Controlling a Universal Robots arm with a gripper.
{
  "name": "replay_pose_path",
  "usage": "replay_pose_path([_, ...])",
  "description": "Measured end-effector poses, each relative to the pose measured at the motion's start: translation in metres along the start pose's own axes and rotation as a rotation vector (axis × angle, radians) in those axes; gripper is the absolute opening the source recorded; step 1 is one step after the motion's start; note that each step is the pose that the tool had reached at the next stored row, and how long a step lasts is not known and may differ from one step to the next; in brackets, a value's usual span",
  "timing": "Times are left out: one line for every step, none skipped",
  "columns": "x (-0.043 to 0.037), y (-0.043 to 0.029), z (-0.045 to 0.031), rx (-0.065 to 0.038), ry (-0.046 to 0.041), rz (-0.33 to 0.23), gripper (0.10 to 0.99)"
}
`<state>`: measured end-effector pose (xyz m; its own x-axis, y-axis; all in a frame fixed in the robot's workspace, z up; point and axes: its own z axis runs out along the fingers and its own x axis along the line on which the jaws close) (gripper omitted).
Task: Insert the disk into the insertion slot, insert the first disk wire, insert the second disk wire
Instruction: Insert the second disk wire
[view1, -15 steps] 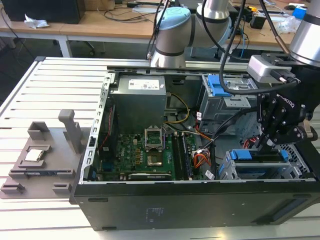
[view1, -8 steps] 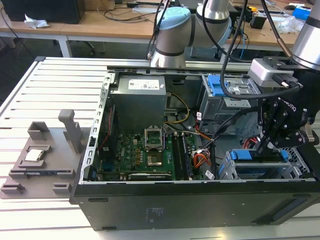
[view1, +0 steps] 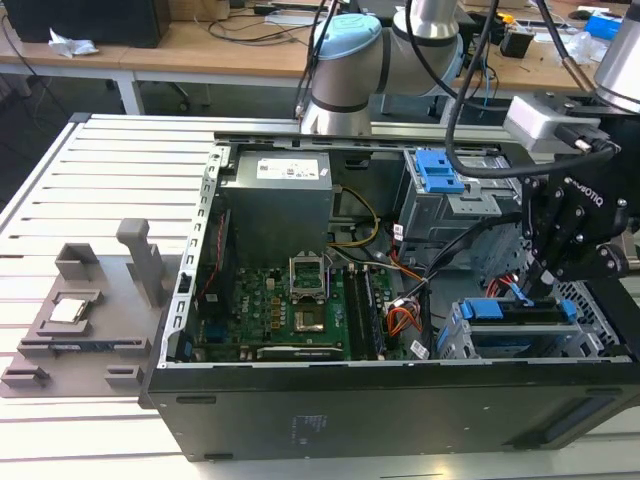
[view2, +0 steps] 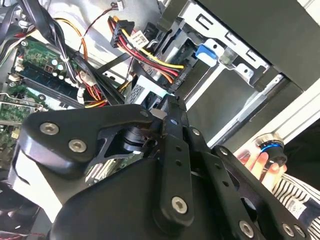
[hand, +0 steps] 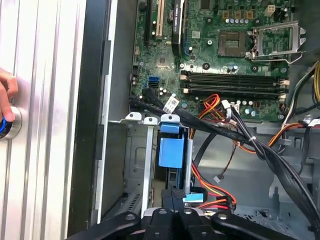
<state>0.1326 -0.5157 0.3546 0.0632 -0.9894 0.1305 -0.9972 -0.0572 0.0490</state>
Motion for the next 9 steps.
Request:
replay_pose_path([0.0, 0.0001, -0.0001, 0.0, -0.0001, 0.0, 0.106])
replay_pose_path([0.0003, 0.0003, -0.0026, 0.001, 0.0, 0.0, 0.106])
replay_pose_path([0.0009, 0.0005, -0.0069, 0.001, 0.0, 0.0, 0.106])
replay_pose_path([0.0013, 0.0008, -0.0104, 0.001, 0.0002, 0.0, 0.106])
replay_pose_path([0.0017, 0.0009, -0.0129, 0.001, -0.0002, 0.0, 0.106])
replay_pose_path([0.0018, 0.0009, -0.0139, 0.001, -0.0001, 0.0, 0.106])
replay_pose_path([0.0018, 0.0009, -0.014, 0.001, -0.0006, 0.0, 0.106])
replay_pose_path([0.0018, 0.001, -0.0141, 0.001, -0.0004, 0.0, 0.106])
replay_pose_path([0.0018, 0.001, -0.0141, 0.001, -0.0004, 0.0, 0.106])
